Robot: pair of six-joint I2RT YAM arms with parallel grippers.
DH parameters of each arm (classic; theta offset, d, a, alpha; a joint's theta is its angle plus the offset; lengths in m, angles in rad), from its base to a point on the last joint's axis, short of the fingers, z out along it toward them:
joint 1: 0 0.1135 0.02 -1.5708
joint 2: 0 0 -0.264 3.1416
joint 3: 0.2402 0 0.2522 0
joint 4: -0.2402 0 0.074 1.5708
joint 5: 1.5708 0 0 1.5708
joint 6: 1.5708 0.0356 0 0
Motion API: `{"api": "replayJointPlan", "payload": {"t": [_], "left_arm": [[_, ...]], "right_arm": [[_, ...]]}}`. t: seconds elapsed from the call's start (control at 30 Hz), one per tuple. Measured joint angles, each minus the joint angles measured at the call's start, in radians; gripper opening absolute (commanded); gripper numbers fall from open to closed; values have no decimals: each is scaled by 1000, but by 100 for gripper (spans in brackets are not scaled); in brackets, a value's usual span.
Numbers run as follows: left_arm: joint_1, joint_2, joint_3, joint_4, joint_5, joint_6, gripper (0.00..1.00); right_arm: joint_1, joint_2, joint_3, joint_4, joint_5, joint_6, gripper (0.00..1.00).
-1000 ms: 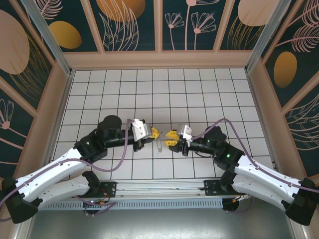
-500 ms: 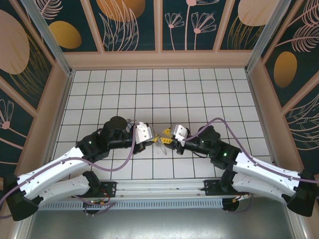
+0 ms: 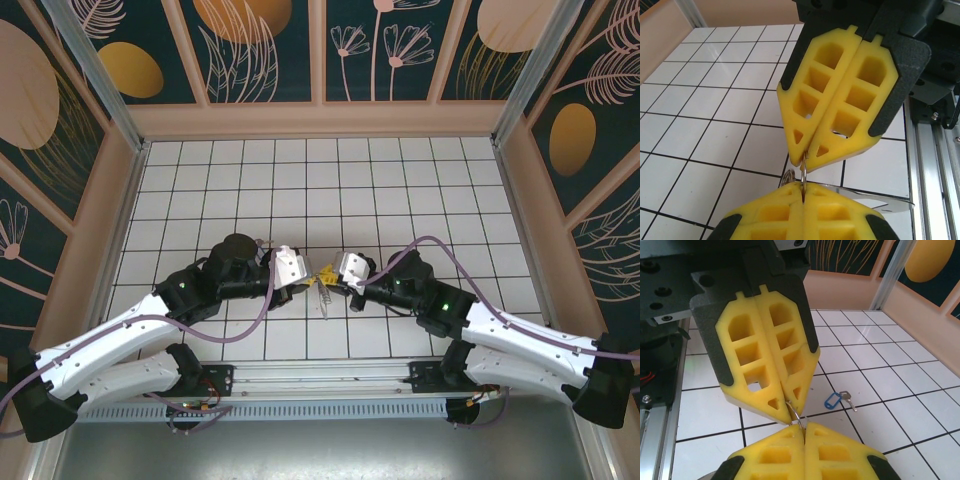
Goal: Put the keys on the keyring
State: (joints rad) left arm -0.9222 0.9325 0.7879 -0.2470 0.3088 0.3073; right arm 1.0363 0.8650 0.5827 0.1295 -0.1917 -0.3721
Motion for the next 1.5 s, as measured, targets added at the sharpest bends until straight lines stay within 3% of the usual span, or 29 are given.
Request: {"api": "replayJointPlan", "payload": {"t": [0.13, 0.27, 0.33, 0.57, 1.0, 1.5], "left_arm": [[0, -2, 0, 3, 0, -2, 0], [-2, -37, -15, 44, 11, -19, 34], [-2, -79, -35, 73, 16, -38, 37], [-2, -190, -89, 133, 36, -93, 33], [-2, -189, -90, 168, 147, -126, 33], [-7, -154, -90, 167, 163, -126, 18]], "right_arm": [[0, -3, 0, 0, -4, -5, 0], [1, -48, -12, 11, -22, -8, 0], [0, -80, -26, 17, -38, -7, 0], [0, -130, -43, 52, -122, -5, 0], [-2, -112, -58, 142, -223, 11, 0], [-3, -80, -58, 156, -256, 11, 0]]}}
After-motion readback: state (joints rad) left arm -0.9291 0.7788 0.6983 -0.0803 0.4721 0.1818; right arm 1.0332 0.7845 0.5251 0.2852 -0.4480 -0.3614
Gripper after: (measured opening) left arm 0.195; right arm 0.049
